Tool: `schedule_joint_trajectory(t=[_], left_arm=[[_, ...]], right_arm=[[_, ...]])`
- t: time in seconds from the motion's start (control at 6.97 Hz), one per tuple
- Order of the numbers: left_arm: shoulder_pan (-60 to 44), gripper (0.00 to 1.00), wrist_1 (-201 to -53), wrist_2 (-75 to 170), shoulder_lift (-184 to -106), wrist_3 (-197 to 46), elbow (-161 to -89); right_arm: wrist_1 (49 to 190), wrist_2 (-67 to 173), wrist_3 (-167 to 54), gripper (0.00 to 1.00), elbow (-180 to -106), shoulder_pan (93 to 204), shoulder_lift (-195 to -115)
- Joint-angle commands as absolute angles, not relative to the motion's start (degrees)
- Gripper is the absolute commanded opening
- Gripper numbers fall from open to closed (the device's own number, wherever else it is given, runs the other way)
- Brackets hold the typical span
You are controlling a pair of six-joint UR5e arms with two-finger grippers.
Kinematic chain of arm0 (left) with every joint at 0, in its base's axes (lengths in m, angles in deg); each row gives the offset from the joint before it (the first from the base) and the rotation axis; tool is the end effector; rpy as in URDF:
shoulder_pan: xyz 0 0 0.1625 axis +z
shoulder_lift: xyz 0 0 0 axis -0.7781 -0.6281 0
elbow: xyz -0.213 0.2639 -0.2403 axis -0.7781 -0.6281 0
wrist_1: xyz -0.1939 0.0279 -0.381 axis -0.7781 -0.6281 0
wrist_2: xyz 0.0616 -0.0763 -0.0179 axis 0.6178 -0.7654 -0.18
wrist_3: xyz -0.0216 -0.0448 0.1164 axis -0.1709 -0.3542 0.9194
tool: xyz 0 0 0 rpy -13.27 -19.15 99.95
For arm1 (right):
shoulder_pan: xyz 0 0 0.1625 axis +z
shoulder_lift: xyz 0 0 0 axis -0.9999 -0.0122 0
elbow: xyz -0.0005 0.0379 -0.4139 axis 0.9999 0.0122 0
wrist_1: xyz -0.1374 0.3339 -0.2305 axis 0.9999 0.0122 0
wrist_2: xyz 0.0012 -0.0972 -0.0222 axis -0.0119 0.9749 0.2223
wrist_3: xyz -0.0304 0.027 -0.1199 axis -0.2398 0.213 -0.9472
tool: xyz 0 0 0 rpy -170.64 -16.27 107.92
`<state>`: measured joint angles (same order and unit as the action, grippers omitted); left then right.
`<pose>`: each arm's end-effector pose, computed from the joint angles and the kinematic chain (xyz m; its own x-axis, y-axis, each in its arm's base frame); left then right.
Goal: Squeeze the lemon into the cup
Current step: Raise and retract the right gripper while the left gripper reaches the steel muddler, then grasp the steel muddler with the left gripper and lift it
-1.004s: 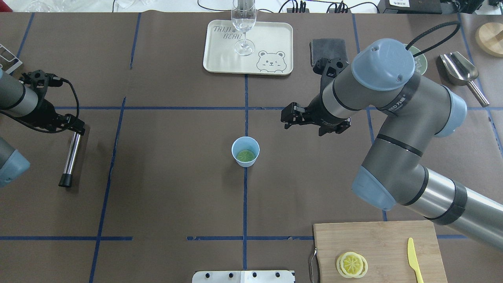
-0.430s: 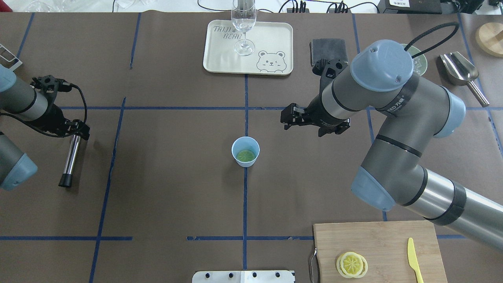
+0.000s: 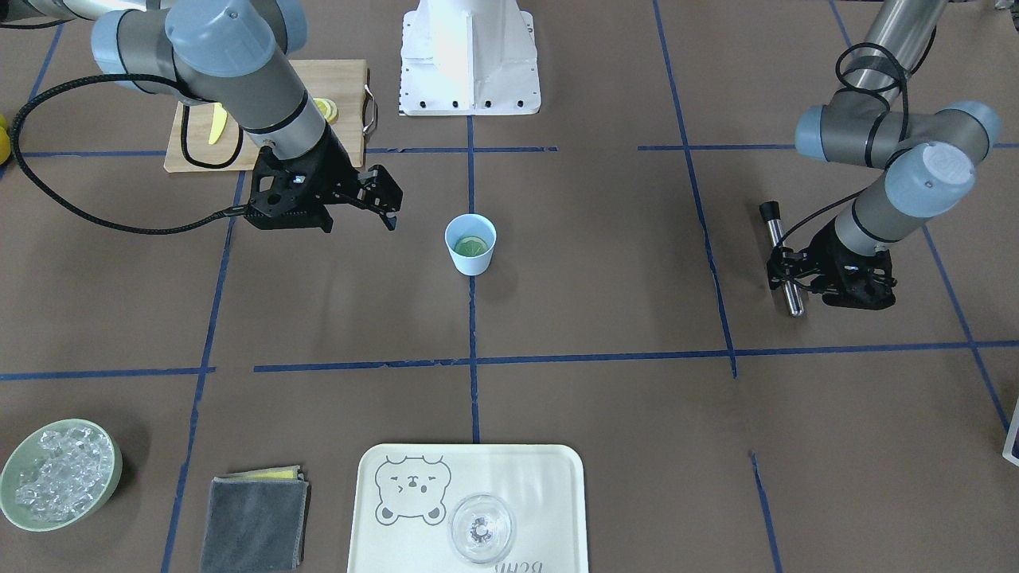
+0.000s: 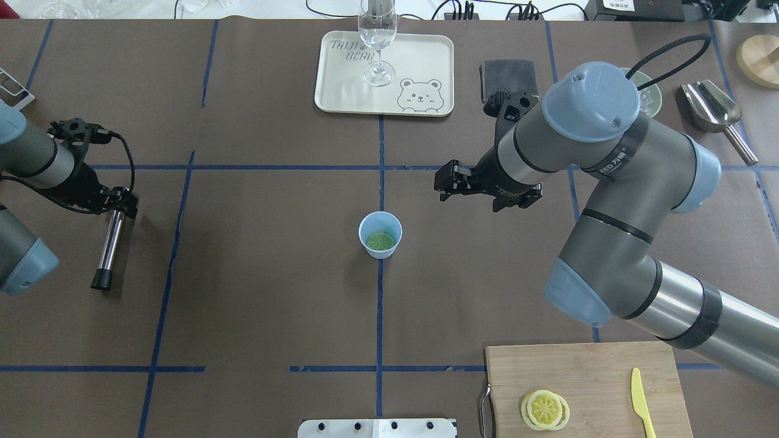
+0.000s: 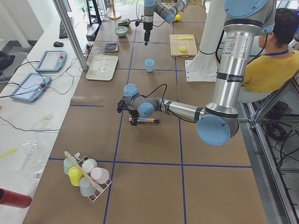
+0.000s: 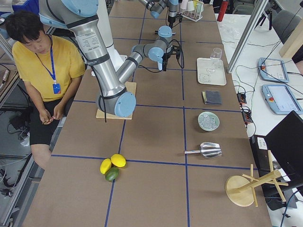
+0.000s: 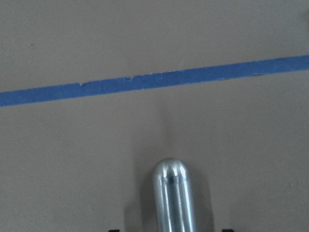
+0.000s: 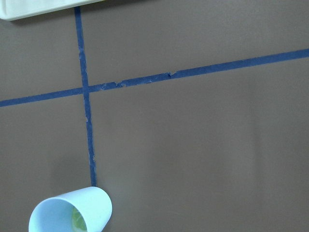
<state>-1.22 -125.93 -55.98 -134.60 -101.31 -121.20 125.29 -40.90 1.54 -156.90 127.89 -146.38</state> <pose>0.3258 -0.5204 0.5618 0.6862 0.1270 -0.7163 -0.0939 0.9919 0.0859 -0.4496 -0.4554 0.2301 0.5323 0.1212 0.8378 -0.1349 0.9892 -0.0574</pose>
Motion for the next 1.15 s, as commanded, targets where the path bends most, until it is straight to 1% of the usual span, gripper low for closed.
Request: schedule_joint_trajectory(t=[0.0, 0.14, 0.43, 0.57, 0.72, 1.0], left_arm=[[-1.2, 0.61, -125.93, -55.98, -134.63, -101.3, -121.06], [-0.86, 0.34, -125.93, -55.98, -134.63, -101.3, -121.06], [-0.41, 0.03, -125.93, -55.98, -134.54, -101.3, -121.15], [-0.5, 0.0, -125.93, -55.98, -134.54, -101.48, -121.32], [-0.5, 0.0, -125.93, -55.98, -134.45, -101.39, -121.59], [-0.59, 0.0, -125.93, -55.98, -134.45, -101.31, -125.43]], right_arm=[[125.3, -40.96, 1.54, 1.0, -156.9, 127.97, -146.38], [125.3, -40.96, 1.54, 1.0, -156.9, 127.97, -146.38], [125.3, -41.49, 1.19, 1.0, -157.42, 128.76, -146.82], [125.3, -43.4, 0.4, 1.0, -158.73, 130.68, -148.82], [125.21, -46.21, -1.87, 1.0, -159.96, 133.57, -151.36], [125.21, -54.28, -14.56, 1.0, -161.47, 143.21, -160.04]])
